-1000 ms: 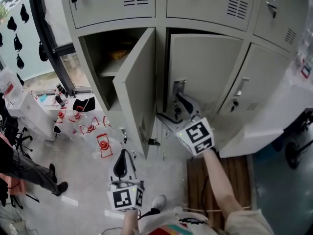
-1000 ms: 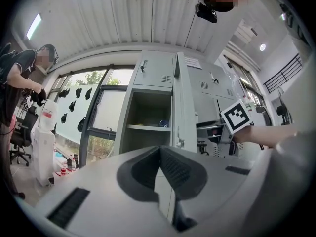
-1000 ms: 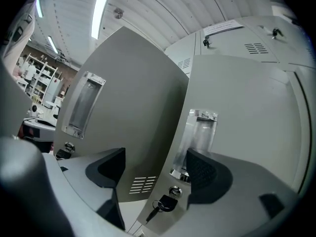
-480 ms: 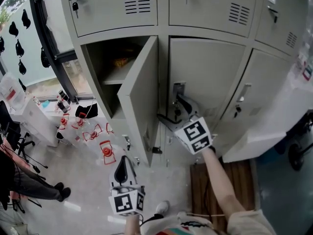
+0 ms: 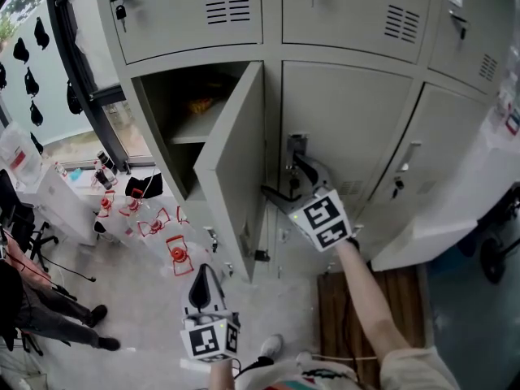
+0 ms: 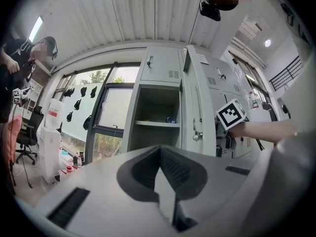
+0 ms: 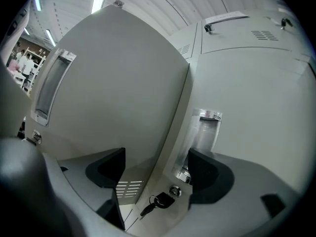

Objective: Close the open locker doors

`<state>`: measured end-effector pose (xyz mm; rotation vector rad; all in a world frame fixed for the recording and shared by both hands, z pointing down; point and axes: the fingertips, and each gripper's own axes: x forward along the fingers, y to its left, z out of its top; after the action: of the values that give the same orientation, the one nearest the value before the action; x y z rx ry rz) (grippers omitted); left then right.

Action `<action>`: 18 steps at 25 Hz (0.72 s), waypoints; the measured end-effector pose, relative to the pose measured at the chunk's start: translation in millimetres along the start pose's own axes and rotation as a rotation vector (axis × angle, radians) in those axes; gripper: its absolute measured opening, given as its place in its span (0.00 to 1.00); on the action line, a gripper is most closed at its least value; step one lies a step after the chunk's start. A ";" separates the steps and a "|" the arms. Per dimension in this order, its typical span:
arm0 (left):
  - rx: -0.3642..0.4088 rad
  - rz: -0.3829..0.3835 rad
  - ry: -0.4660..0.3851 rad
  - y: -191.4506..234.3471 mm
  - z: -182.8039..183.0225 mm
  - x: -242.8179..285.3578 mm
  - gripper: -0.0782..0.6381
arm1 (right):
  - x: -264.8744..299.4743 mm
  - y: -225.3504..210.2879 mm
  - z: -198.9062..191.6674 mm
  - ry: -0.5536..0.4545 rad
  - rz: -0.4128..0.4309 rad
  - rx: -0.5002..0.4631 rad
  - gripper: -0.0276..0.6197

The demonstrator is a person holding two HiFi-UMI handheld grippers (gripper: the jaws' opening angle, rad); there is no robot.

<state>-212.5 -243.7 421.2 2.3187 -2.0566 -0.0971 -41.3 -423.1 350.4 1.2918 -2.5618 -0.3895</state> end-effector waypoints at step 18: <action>0.001 0.013 0.007 4.4 -2.5 8.1 0.12 | 17.1 -9.3 -6.1 0.008 0.011 -0.020 0.63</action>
<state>-215.7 -252.3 423.8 2.3031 -2.0688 -0.0873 -42.2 -443.0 354.6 1.2689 -2.5506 -0.4061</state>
